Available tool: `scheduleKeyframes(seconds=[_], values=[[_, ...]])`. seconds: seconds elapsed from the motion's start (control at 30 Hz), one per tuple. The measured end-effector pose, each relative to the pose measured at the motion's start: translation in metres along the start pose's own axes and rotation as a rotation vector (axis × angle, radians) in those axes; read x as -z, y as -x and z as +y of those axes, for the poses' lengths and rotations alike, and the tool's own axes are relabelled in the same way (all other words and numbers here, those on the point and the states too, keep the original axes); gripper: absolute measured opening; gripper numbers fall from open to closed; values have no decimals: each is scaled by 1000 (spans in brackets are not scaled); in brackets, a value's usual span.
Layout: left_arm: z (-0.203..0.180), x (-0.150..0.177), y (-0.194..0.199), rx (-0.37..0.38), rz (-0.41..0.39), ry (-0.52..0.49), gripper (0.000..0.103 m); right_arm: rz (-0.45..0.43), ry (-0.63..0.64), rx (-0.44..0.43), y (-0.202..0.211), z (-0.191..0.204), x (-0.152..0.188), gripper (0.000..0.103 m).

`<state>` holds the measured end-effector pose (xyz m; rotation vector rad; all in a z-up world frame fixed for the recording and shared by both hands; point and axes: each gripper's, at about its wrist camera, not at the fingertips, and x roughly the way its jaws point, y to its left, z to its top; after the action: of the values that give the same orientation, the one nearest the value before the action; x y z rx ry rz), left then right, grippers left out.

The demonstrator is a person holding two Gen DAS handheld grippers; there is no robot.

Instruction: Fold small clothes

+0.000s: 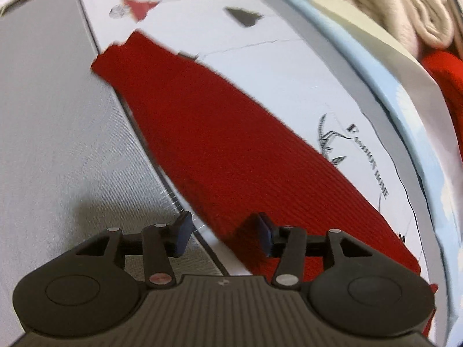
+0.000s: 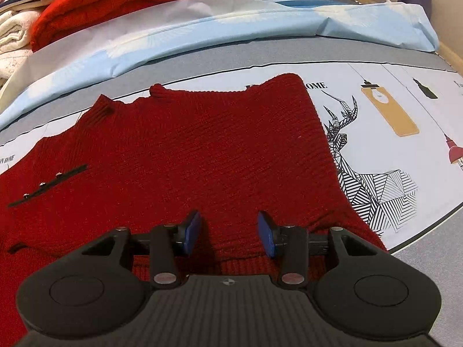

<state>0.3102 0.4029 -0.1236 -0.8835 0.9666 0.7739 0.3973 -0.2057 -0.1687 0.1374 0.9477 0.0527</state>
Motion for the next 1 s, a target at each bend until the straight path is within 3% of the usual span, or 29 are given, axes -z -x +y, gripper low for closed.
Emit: scheduleKeyframes(seconds=[0.47, 0.53, 0.57, 0.6, 0.7, 0.77, 0.87, 1.0], values=[[34, -9, 5, 112, -12, 220, 53, 12, -21, -11, -1, -2, -3, 46], [34, -9, 5, 123, -19, 238, 49, 14, -24, -12, -1, -3, -2, 46], [33, -7, 5, 115, -24, 235, 41, 14, -25, -12, -1, -2, -2, 46], [31, -6, 5, 102, -28, 227, 28, 14, -24, -11, -1, -2, -2, 46], [28, -3, 6, 72, -48, 204, 14, 17, -22, -11, -1, -1, -2, 46], [20, -2, 13, 56, -85, 154, 12, 19, -24, -14, -1, -1, -3, 47], [-10, 5, 35, 27, -196, -9, 12, 25, -39, -20, 0, -3, -5, 47], [-57, 26, 66, 69, -314, -199, 11, 28, -68, -36, 3, -5, -8, 47]])
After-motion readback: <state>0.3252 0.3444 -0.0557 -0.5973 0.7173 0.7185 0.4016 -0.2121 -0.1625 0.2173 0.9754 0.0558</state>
